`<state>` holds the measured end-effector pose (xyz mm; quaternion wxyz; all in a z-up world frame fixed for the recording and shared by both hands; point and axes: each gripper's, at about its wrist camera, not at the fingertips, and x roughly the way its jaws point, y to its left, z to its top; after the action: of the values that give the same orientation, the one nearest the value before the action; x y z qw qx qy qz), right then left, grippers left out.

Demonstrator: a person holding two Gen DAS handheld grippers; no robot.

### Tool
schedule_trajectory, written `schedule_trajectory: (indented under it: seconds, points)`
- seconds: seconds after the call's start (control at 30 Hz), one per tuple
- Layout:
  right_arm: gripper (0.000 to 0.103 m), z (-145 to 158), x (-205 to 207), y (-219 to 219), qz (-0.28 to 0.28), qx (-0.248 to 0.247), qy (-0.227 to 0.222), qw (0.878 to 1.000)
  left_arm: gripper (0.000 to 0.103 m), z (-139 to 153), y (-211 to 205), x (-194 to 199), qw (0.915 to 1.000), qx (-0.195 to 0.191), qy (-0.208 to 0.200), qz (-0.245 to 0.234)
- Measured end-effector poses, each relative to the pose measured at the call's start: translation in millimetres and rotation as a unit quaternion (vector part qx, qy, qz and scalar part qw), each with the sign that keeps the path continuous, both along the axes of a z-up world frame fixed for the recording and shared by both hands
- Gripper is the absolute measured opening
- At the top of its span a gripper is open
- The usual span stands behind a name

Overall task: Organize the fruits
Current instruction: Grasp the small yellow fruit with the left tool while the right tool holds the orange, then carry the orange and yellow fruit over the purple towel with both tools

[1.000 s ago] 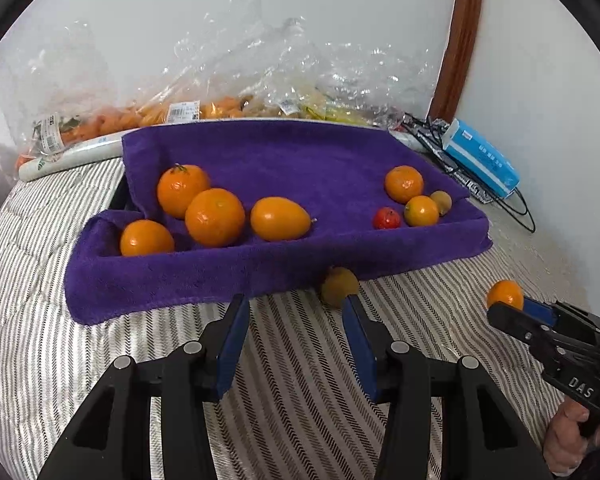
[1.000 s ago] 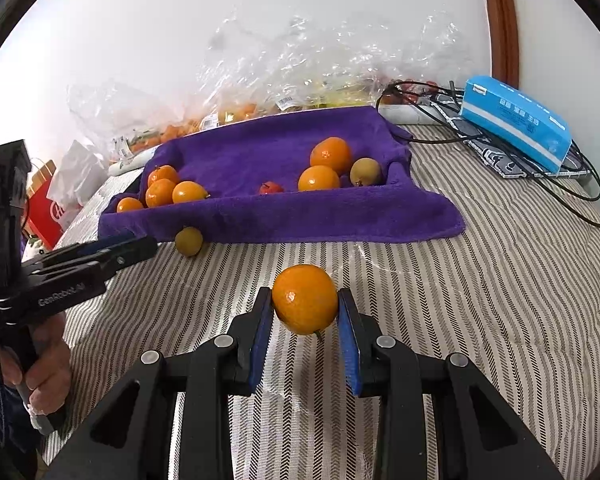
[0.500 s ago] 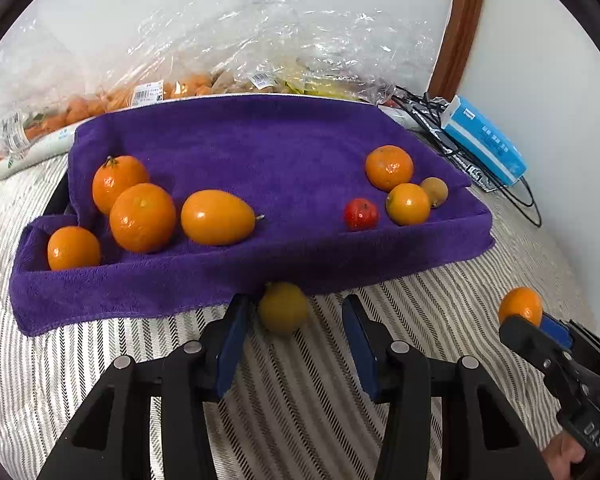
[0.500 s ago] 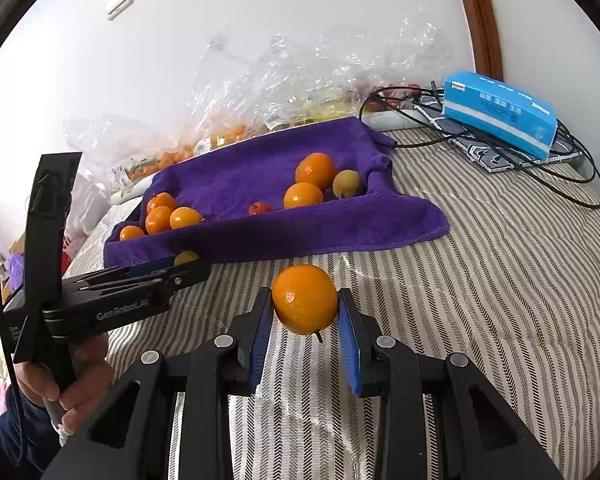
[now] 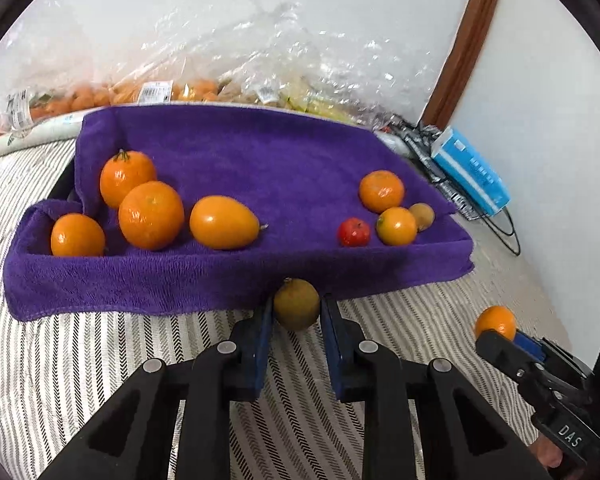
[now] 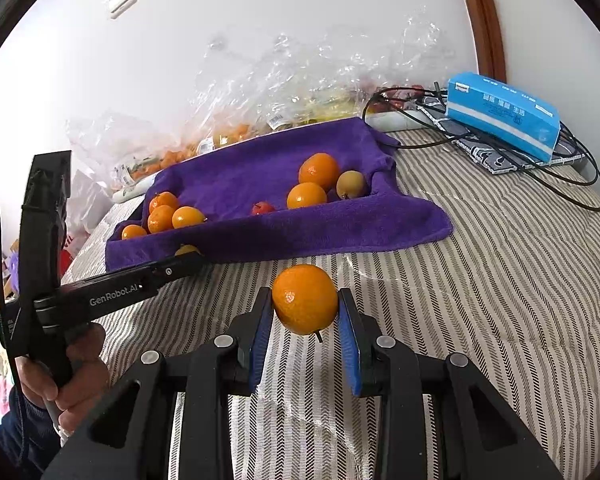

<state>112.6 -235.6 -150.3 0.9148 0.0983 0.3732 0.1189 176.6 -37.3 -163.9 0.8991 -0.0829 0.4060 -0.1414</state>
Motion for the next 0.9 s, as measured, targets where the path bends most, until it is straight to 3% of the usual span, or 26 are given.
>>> schedule_trajectory:
  seconds: [0.67, 0.77, 0.9]
  points:
    - [0.032, 3.6, -3.4, -2.8, -0.009, -0.006, -0.01, 1.0, 0.023, 25.3, 14.8, -30.4, 0.9984, 0.002, -0.054, 0.014]
    - [0.032, 12.4, -4.1, -0.6, -0.003, -0.014, -0.019, 1.0, 0.023, 31.7, 19.9, -36.6, 0.9972, 0.017, -0.069, 0.02]
    - [0.032, 33.4, -1.9, 0.0, 0.005, -0.004, -0.041, 0.999, 0.023, 41.5, 35.7, -37.5, 0.9975, -0.001, -0.065, 0.027]
